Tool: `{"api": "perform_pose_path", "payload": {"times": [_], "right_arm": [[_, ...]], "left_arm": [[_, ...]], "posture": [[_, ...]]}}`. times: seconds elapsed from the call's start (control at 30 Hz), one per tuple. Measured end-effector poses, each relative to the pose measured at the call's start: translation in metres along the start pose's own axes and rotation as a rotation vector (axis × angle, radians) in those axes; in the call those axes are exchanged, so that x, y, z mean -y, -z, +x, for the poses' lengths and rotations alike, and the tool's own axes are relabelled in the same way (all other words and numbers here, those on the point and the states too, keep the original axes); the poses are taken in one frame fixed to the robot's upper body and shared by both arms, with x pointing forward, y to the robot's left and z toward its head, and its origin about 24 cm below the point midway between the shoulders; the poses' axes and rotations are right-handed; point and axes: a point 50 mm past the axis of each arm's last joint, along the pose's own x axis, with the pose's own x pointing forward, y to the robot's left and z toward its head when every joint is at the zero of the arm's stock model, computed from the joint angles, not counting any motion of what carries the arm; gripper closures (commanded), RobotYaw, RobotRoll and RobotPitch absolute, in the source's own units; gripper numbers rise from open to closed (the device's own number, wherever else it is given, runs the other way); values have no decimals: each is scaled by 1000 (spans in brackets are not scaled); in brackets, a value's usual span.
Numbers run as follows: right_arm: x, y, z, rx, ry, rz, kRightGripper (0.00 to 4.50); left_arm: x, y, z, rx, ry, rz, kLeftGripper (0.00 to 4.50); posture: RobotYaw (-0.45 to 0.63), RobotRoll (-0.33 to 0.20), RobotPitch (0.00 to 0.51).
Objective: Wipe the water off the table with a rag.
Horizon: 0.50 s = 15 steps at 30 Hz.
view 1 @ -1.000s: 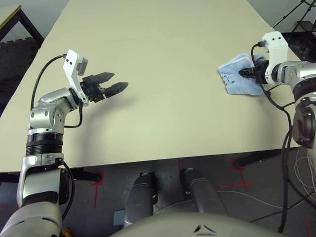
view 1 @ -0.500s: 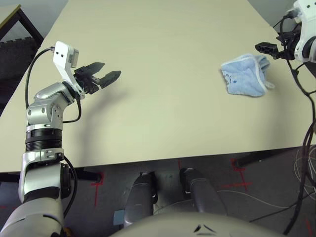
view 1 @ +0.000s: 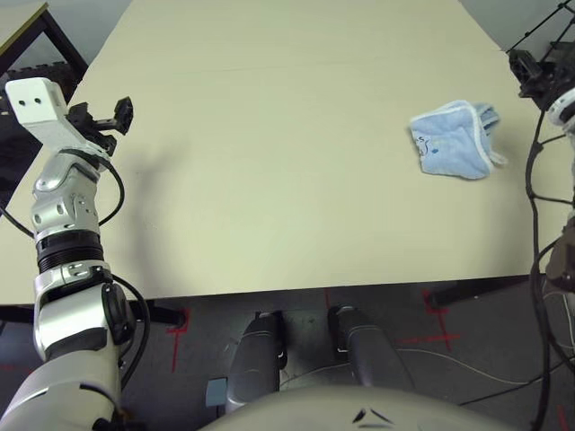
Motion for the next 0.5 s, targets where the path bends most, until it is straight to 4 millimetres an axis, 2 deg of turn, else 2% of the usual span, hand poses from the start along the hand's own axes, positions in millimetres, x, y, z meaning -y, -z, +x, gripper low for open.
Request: {"api": "perform_pose_path", "payload": {"times": [0.1,0.2,0.5], "right_arm": [[5,11,-9,-1,19,11,43],[5,16,-13,-6,29,14,43],[6,15,-14,8,43,22,43]], "left_arm": [[0,9,-2,-21,-13,-8,0],[0,9,-2,-18,-16,-7,0],[2,8,3,-15,-14,-14,0]], "posture": [[-105,0,218],[-108,0,221],[-93,0,206]]}}
